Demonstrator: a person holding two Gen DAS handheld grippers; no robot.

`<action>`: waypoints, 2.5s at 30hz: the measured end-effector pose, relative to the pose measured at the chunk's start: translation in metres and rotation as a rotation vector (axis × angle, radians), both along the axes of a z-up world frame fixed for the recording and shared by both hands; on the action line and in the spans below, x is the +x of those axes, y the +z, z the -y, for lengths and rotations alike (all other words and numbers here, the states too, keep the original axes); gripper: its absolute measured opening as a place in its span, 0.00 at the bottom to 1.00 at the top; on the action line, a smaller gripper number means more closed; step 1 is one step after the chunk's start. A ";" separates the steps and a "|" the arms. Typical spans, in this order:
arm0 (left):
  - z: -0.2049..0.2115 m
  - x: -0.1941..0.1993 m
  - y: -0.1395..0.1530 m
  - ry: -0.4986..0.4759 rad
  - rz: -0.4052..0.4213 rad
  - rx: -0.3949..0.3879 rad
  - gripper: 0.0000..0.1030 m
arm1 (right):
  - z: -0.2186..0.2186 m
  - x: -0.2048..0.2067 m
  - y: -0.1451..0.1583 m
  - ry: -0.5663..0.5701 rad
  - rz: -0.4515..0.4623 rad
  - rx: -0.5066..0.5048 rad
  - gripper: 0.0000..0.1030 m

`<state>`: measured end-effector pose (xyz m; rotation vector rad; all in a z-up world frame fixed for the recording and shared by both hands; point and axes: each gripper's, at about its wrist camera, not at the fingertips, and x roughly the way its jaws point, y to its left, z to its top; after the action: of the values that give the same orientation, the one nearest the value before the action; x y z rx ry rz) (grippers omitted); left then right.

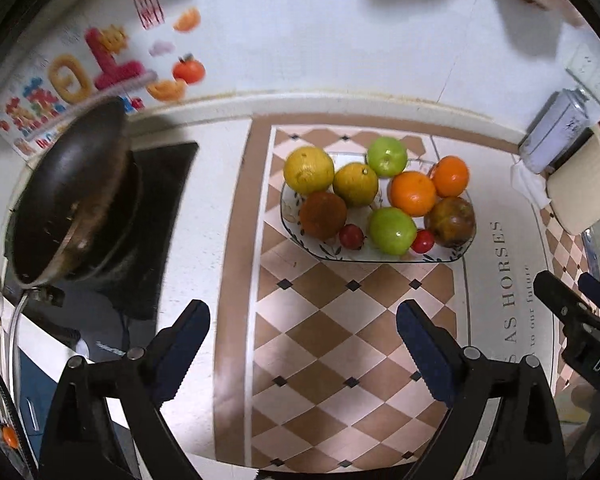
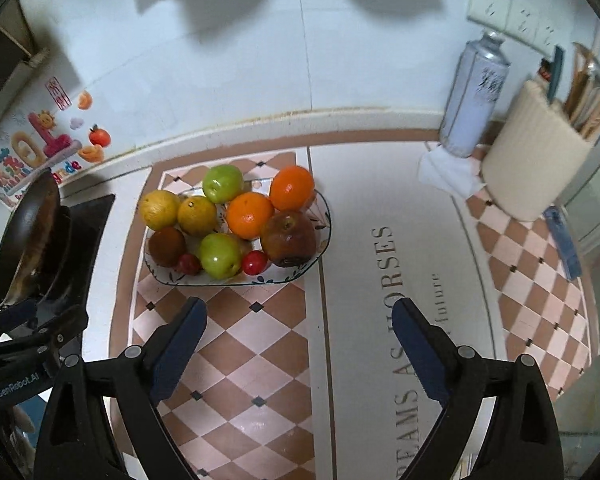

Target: Organize fruits

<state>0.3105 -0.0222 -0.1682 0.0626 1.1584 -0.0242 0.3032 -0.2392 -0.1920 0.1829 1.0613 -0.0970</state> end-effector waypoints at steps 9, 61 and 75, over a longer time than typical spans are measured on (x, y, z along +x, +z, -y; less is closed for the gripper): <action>-0.014 -0.057 0.044 -0.033 0.111 -0.027 0.93 | -0.019 -0.075 0.056 -0.015 0.111 -0.037 0.93; 0.006 -0.156 0.115 0.057 0.319 0.020 0.98 | -0.006 -0.140 0.130 0.121 0.250 -0.061 0.99; 0.000 -0.105 0.094 0.076 0.272 0.028 0.98 | -0.011 -0.085 0.107 0.118 0.180 -0.078 0.99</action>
<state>0.2053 -0.0217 -0.0740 0.0448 0.8881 0.0656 0.2177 -0.2279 -0.0853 0.0573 0.8854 -0.0149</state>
